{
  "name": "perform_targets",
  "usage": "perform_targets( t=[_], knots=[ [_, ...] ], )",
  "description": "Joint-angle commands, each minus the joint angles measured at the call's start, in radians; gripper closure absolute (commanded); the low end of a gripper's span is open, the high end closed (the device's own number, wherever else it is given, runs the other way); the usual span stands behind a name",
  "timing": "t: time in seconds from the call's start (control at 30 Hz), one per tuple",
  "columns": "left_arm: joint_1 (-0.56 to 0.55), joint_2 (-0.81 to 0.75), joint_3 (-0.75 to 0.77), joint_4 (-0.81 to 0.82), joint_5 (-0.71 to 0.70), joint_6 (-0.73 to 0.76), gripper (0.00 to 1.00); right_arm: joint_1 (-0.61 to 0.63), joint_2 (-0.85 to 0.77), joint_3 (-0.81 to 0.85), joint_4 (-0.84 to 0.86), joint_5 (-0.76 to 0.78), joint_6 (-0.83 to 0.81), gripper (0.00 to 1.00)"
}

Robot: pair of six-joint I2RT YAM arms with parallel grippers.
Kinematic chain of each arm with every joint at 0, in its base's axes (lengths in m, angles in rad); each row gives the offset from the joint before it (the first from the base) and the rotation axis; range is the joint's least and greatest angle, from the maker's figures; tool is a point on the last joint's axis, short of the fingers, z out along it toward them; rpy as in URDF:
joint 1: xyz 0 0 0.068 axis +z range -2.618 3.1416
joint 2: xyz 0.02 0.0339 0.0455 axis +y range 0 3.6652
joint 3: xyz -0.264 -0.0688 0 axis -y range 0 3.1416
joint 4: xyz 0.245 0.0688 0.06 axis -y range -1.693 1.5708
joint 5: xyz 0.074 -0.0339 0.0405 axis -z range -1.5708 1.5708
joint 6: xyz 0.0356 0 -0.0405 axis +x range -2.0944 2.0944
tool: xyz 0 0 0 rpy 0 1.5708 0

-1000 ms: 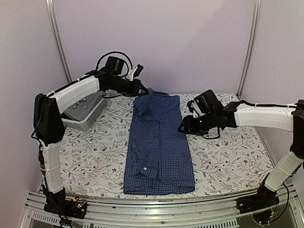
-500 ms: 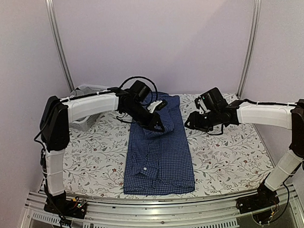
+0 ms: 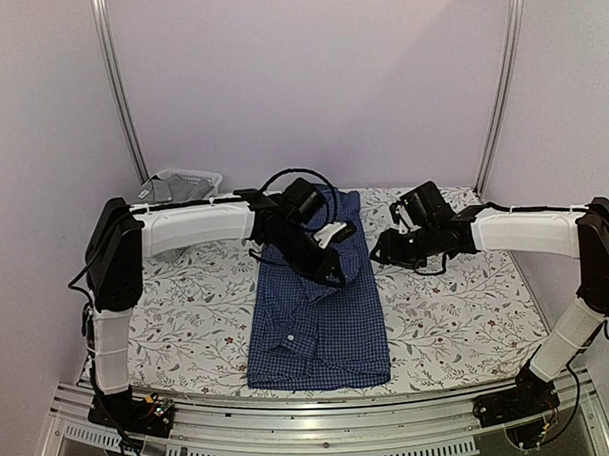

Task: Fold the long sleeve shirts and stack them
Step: Fold the sleeve at the center of the board.

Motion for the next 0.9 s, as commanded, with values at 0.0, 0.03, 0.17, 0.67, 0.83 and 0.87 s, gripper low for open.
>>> perform_targets(
  t=[0.0,0.03,0.17,0.67,0.83,0.87],
  knots=[
    [-0.026,0.022,0.016,0.034,-0.019,-0.035,0.89,-0.004,0.000,-0.014,0.020,0.024,-0.004,0.51],
    [-0.028,0.030,0.025,0.034,-0.026,-0.044,0.89,-0.005,-0.004,-0.017,0.020,0.028,-0.002,0.51],
    [-0.031,0.066,0.063,0.045,-0.047,-0.080,0.90,-0.005,-0.014,-0.024,0.018,0.040,0.004,0.51],
    [-0.062,0.150,0.122,0.064,-0.029,-0.118,0.89,-0.006,-0.033,-0.044,0.011,0.059,0.007,0.51],
    [-0.079,0.158,0.124,0.064,-0.021,-0.120,0.89,-0.007,-0.029,-0.045,0.012,0.057,0.008,0.51],
    [-0.081,0.161,0.130,0.066,-0.020,-0.123,0.89,-0.007,-0.027,-0.045,0.012,0.056,0.007,0.51]
  ],
)
